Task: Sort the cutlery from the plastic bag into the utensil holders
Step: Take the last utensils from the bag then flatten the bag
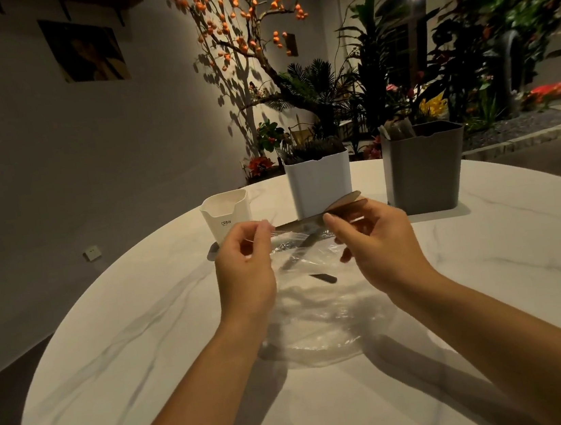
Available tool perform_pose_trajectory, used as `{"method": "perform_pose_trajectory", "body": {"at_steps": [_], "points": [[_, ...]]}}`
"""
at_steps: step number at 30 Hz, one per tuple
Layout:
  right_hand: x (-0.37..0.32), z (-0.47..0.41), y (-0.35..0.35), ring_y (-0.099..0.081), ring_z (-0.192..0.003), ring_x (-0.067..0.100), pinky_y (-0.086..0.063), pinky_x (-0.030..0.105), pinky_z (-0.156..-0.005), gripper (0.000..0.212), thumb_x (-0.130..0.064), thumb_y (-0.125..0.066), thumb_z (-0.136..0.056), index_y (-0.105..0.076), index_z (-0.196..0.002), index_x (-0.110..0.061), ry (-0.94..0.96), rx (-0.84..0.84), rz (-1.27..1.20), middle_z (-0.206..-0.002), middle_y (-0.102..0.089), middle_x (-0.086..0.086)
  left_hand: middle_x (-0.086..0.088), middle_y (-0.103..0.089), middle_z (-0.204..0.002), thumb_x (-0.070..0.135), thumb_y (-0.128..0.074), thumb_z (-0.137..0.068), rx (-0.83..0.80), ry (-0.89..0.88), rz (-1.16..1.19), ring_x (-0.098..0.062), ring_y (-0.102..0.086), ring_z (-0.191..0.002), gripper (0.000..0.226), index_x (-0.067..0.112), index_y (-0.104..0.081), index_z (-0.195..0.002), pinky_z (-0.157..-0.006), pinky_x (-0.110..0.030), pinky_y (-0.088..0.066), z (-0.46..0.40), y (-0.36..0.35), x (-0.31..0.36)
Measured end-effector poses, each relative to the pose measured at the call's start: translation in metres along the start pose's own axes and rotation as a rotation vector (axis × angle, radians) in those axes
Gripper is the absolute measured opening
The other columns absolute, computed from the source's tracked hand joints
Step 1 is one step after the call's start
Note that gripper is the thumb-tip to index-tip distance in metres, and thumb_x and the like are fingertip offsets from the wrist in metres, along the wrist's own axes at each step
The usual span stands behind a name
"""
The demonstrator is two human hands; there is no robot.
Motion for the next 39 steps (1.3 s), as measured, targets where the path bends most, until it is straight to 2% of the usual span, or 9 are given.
{"method": "perform_pose_trajectory", "body": {"at_steps": [4,8,13,16,20,25,30,34,39], "points": [[-0.012,-0.012,-0.006,-0.067,-0.095,0.008,-0.054,0.019,-0.082,0.009,-0.02,-0.06,-0.098,-0.063,-0.099,-0.029,0.063,-0.027,0.068,-0.096,-0.07,-0.011,0.007,-0.057,-0.115,0.029,-0.044,-0.106,-0.092,-0.279,-0.188,-0.01,-0.055,-0.106,0.014,0.03,-0.053,-0.096,-0.081,-0.004,-0.043,-0.001,-0.01,0.021],[-0.029,-0.024,-0.013,-0.066,-0.094,0.004,-0.054,0.013,-0.08,0.015,-0.012,-0.057,-0.099,-0.059,-0.104,-0.026,0.081,-0.096,0.066,-0.098,-0.067,-0.012,0.012,-0.058,-0.122,0.031,-0.039,-0.107,-0.099,-0.396,-0.23,-0.01,-0.056,-0.113,0.019,0.024,-0.055,-0.112,-0.092,-0.01,-0.045,-0.007,-0.018,0.037],[-0.054,-0.048,-0.001,-0.068,-0.098,0.012,-0.059,0.037,-0.09,0.034,-0.007,-0.063,-0.095,-0.051,-0.122,-0.024,0.148,-0.051,0.118,-0.104,-0.065,-0.006,0.006,-0.065,-0.085,0.017,-0.032,-0.109,-0.024,-0.384,-0.082,-0.003,-0.064,-0.082,0.023,0.016,-0.052,-0.098,-0.076,-0.015,-0.051,-0.037,-0.012,0.07],[-0.068,-0.057,0.006,-0.069,-0.092,0.008,-0.059,0.033,-0.087,0.051,-0.005,-0.065,-0.093,-0.044,-0.135,-0.026,0.211,-0.042,0.14,-0.098,-0.066,-0.009,0.005,-0.056,-0.08,0.017,-0.034,-0.109,-0.139,-0.341,-0.12,-0.006,-0.053,-0.071,0.023,0.017,-0.054,-0.097,-0.064,-0.025,-0.046,-0.047,-0.024,0.085],[-0.081,-0.067,0.011,-0.069,-0.086,0.003,-0.059,0.022,-0.08,0.072,-0.005,-0.067,-0.092,-0.032,-0.147,-0.033,0.269,-0.069,0.205,-0.098,-0.067,-0.007,0.004,-0.064,-0.088,0.035,-0.045,-0.105,-0.442,-0.236,-0.249,-0.009,-0.06,-0.084,0.025,0.021,-0.064,-0.099,-0.073,-0.024,-0.046,-0.046,-0.051,0.088],[-0.091,-0.081,0.028,-0.065,-0.089,-0.002,-0.052,0.007,-0.07,0.06,-0.006,-0.063,-0.095,-0.042,-0.145,-0.032,0.3,-0.092,0.29,-0.107,-0.066,-0.008,0.007,-0.073,-0.092,0.032,-0.06,-0.099,-0.613,-0.191,-0.258,-0.011,-0.068,-0.092,0.016,0.025,-0.072,-0.107,-0.085,-0.033,-0.055,-0.044,-0.073,0.09],[-0.096,-0.098,0.048,-0.064,-0.096,0.0,-0.052,0.009,-0.071,0.057,-0.01,-0.066,-0.094,-0.048,-0.142,-0.036,0.321,-0.091,0.32,-0.102,-0.067,-0.011,0.011,-0.076,-0.092,0.027,-0.059,-0.099,-0.678,-0.162,-0.166,-0.004,-0.069,-0.093,0.015,0.026,-0.074,-0.098,-0.092,-0.026,-0.051,-0.045,-0.096,0.103],[-0.106,-0.11,0.067,-0.066,-0.09,0.003,-0.057,0.014,-0.069,0.063,-0.003,-0.064,-0.093,-0.045,-0.143,-0.037,0.336,-0.078,0.308,-0.104,-0.061,-0.012,0.016,-0.074,-0.086,0.029,-0.057,-0.1,-0.707,-0.174,-0.138,0.008,-0.065,-0.08,0.019,0.021,-0.074,-0.105,-0.083,-0.02,-0.046,-0.051,-0.12,0.112],[-0.109,-0.126,0.091,-0.066,-0.091,0.006,-0.06,0.02,-0.073,0.068,0.006,-0.063,-0.089,-0.047,-0.141,-0.034,0.366,-0.087,0.392,-0.102,-0.056,-0.013,0.015,-0.067,-0.071,0.037,-0.054,-0.1,-0.767,-0.183,-0.168,0.001,-0.058,-0.068,0.028,0.018,-0.074,-0.103,-0.076,-0.027,-0.046,-0.06,-0.158,0.121]]}}
Point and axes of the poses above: each hand's wrist, its own z-axis away from the middle knuckle, its own y-axis out of the back of the hand, x = y × z, the point moved 5 cm from there along -z, towards the middle knuckle
